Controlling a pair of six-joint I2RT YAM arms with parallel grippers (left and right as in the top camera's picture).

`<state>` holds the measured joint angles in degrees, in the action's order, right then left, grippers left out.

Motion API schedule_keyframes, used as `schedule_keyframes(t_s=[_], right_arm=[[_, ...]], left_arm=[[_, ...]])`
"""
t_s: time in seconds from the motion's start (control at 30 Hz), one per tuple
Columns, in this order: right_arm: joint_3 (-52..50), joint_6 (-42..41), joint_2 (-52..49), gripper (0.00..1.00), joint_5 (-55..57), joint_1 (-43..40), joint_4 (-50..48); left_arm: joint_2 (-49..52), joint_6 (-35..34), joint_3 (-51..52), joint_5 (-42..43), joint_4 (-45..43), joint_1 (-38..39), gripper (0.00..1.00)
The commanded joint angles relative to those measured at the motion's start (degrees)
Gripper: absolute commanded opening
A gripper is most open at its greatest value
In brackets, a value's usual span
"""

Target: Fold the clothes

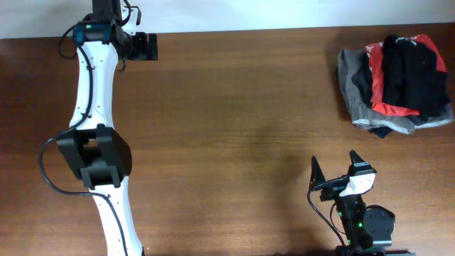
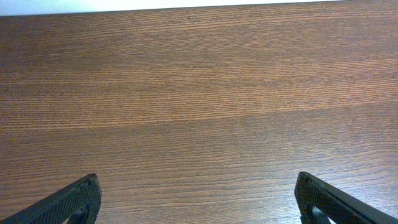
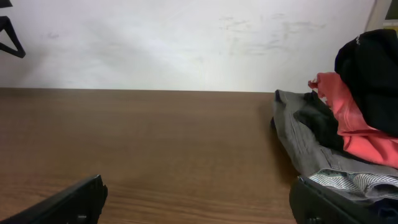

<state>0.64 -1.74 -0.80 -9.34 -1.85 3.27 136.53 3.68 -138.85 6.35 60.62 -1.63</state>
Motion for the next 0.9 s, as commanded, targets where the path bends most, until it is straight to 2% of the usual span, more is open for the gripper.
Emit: schedule_keyframes(t_s=[0.0, 0.27, 0.5, 0.63, 0.7, 0.87], right_arm=[[-0.3, -0.6, 0.6, 0.99, -0.5, -0.4, 0.3], [-0.3, -0.7, 0.6, 0.99, -0.5, -0.4, 0.3], [-0.3, -0.6, 0.6, 0.99, -0.5, -0.4, 0.3], [-0.3, -0.6, 0.6, 0.99, -0.5, -0.4, 0.3], [-0.3, -0.6, 0.6, 0.99, -0.5, -0.4, 0.3], [-0.3, -0.6, 0.6, 0.98, -0.5, -0.4, 0.3]], left_arm=[[0.9, 1.1, 0.1, -0.4, 0.0, -0.2, 0.99], [0.5, 1.1, 0.1, -0.4, 0.4, -0.1, 0.99], [-10.0, 1.1, 0.1, -0.2, -0.5, 0.1, 0.99], [-17.6, 1.1, 1.2, -0.2, -7.8, 0.0, 0.99], [-22.4, 1.2, 5.1, -0.4, -13.4, -0.3, 0.99], [-35.6, 1.1, 24.8, -0.4, -29.1, -0.5, 0.99]])
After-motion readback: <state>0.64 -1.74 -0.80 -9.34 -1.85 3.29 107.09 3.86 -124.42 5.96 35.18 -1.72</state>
